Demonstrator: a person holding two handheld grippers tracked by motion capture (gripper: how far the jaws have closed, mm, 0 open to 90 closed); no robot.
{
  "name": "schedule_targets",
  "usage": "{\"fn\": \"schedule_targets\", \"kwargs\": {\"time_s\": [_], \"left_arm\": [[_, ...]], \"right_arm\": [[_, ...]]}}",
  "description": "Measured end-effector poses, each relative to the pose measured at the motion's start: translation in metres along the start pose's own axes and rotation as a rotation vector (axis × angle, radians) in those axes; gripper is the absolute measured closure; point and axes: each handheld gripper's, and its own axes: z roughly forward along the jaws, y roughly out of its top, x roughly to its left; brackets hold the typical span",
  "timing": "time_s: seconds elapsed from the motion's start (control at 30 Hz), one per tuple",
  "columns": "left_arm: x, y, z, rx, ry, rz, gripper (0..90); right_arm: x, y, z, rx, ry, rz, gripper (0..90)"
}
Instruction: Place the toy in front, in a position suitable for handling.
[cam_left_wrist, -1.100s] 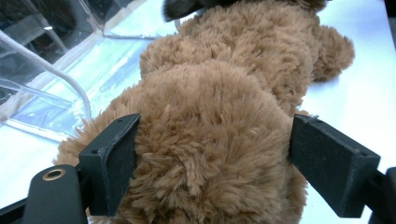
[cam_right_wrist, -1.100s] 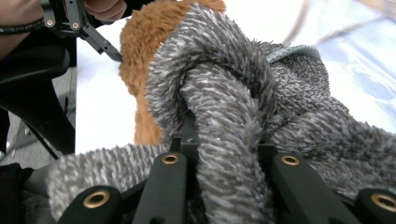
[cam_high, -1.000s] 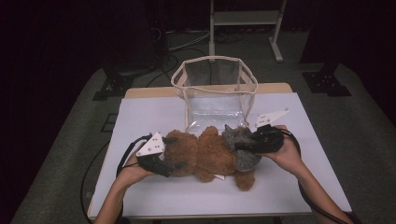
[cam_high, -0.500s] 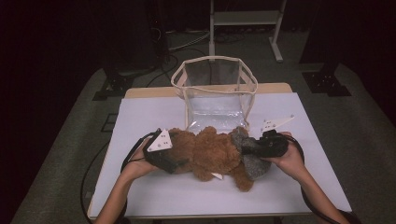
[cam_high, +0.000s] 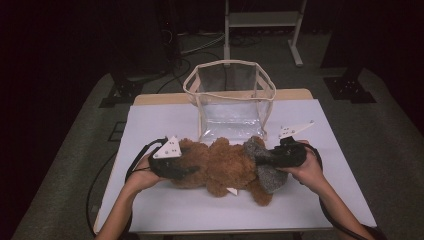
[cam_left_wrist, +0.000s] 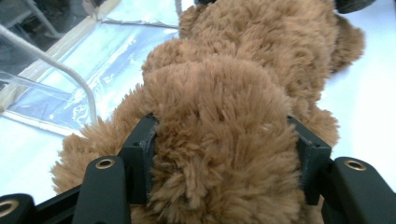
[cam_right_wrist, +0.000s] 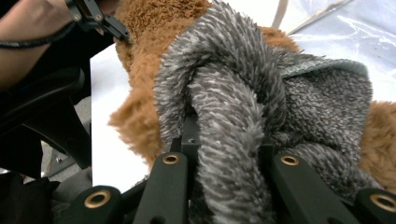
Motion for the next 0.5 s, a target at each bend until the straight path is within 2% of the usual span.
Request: {"fn": "schedule_targets", "kwargs": {"time_s": [0.13, 0.23, 0.3, 0.37, 0.47, 0.5], "left_arm": [[-0.003, 0.003, -0.012, 0.026, -0.021, 0.011, 40.7], [-0.003, -0.002, -0.013, 0.041, -0.001, 0.013, 36.8], [-0.002, -0.005, -0.012, 0.014, 0.004, 0.003, 31.1], [-0.001, -0.006, -0.012, -0.031, 0.023, 0.01, 22.5], [-0.001, -0.008, -0.007, -0.013, 0.04, 0.017, 9.5], [-0.001, -0.01, -0.003, 0.002, 0.033, 0.015, 8.2]], "right_arm": [[0.005, 0.003, 0.003, 0.008, 0.003, -0.02, 74.1], [0.004, 0.003, 0.005, 0.009, -0.002, -0.025, 74.2], [0.003, 0.002, 0.005, 0.008, -0.016, -0.028, 74.2], [0.002, 0.001, 0.004, 0.018, -0.035, -0.028, 74.2], [-0.002, -0.005, 0.003, 0.038, -0.073, -0.022, 74.2], [-0.004, -0.008, 0.002, 0.039, -0.074, -0.013, 74.2]]}}
